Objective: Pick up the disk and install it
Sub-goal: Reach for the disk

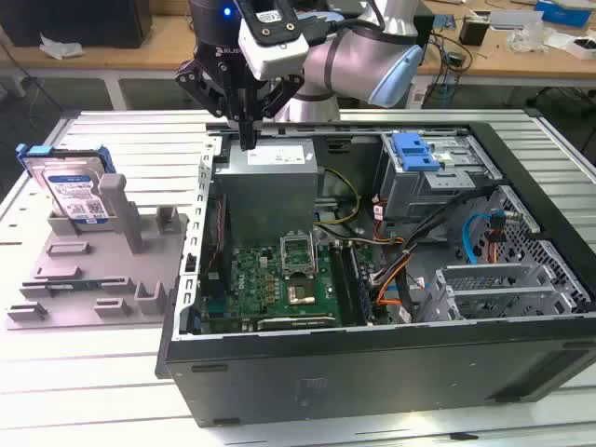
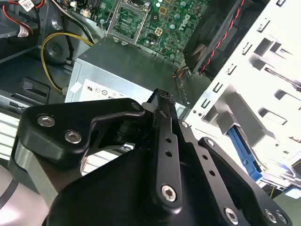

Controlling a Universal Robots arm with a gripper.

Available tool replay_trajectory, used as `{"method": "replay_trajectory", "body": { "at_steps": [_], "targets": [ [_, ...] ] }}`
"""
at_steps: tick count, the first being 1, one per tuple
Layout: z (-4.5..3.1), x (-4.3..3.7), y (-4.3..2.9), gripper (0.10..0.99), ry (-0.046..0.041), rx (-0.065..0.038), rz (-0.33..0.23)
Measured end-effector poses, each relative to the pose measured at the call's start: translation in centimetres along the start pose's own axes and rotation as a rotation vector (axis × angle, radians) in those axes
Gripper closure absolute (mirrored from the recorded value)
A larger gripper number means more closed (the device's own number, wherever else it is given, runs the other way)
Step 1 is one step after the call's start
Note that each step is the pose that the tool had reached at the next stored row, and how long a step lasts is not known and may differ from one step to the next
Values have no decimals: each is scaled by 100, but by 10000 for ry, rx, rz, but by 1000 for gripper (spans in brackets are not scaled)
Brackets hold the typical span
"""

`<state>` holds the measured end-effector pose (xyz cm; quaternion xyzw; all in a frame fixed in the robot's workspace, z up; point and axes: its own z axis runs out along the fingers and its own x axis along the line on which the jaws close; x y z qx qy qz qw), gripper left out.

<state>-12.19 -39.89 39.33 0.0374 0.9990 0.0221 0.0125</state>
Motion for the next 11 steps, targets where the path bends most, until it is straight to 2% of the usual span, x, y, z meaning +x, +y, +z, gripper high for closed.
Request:
{"method": "replay_trajectory", "body": {
  "at_steps": [11],
  "targets": [
    [0,0,0,980,0,0,0]
  ]
}}
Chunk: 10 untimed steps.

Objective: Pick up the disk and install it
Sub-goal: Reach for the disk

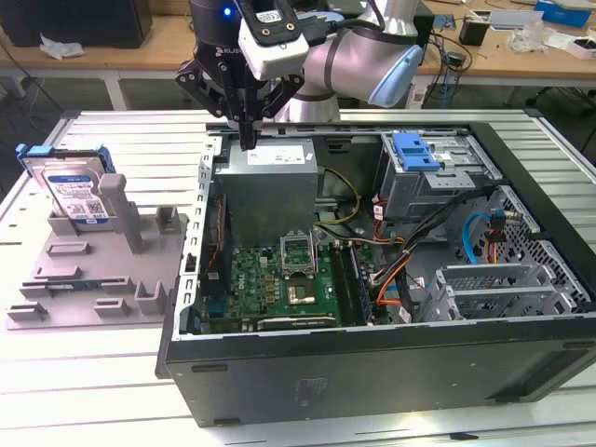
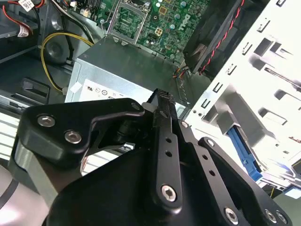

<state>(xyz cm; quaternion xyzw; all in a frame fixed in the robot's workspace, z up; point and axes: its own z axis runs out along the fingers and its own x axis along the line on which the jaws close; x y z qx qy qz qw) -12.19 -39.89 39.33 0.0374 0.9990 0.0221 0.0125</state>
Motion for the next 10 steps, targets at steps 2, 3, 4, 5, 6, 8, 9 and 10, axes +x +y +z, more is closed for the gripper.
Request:
{"method": "replay_trajectory", "body": {
  "at_steps": [2,3,4,5,6,8,9,10],
  "targets": [
    [0,1,0,980,0,0,-1],
    [0,20,2,980,-1,0,1],
    [-1,120,15,980,0,0,1],
    [-2,199,33,980,0,0,6],
    [-2,237,42,980,0,1,7],
    [-1,368,78,980,0,1,11],
    [-1,411,91,980,0,1,9],
    [0,436,100,980,1,2,11]
  ]
}}
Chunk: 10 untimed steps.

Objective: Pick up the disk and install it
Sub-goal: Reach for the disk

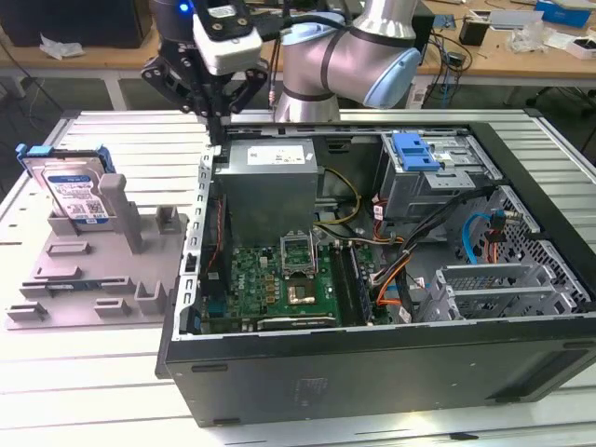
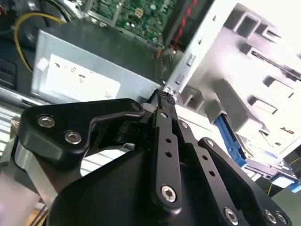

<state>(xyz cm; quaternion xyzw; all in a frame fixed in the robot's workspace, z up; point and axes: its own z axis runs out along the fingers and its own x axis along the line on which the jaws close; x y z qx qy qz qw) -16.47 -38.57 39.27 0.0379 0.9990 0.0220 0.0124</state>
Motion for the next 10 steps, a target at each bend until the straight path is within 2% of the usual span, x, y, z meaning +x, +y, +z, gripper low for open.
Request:
{"method": "replay_trajectory", "body": {
  "at_steps": [4,8,10],
  "targets": [
    [11,278,104,980,-2,-2,5],
    [19,426,161,980,-2,-3,5],
    [24,550,200,980,-2,-1,6]
  ]
}}
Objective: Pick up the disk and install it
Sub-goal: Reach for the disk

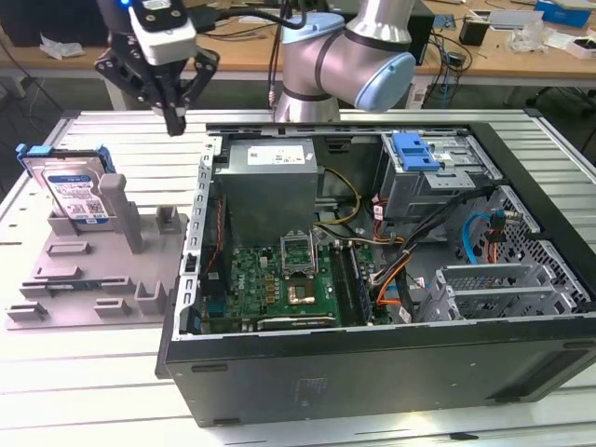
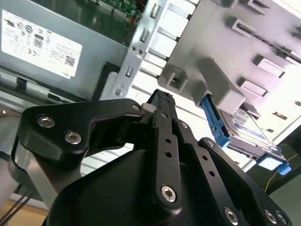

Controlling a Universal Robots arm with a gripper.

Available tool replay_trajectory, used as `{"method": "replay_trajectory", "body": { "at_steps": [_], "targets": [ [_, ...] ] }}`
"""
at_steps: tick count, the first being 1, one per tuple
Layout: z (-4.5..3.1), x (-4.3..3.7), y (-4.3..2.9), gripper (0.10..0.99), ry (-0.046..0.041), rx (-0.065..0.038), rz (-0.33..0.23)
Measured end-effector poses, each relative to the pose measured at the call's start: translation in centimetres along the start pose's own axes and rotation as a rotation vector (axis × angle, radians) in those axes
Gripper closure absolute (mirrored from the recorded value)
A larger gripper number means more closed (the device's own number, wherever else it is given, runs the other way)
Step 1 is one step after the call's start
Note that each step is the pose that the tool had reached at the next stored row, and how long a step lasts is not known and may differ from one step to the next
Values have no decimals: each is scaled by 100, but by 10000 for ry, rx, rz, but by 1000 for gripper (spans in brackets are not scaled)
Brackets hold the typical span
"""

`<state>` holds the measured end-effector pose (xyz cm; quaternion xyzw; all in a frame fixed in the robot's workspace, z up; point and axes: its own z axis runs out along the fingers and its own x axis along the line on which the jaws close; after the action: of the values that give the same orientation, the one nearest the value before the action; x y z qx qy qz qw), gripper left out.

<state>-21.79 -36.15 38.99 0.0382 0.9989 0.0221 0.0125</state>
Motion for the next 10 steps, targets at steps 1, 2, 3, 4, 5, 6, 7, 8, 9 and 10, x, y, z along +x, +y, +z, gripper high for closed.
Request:
{"method": "replay_trajectory", "body": {
  "at_steps": [1,2,3,4,5,6,7,8,9,10],
  "targets": [
    [2,45,13,980,0,0,-1],
    [4,82,23,980,0,0,-2],
    [7,139,38,980,0,0,2],
    [9,176,47,980,0,0,1],
    [12,225,58,980,0,0,0],
    [15,282,70,980,0,0,5],
    [18,332,80,980,0,0,5],
    [20,373,88,980,0,1,5],
    [22,409,94,980,0,1,7],
    [24,446,101,980,0,0,10]
  ]
}}
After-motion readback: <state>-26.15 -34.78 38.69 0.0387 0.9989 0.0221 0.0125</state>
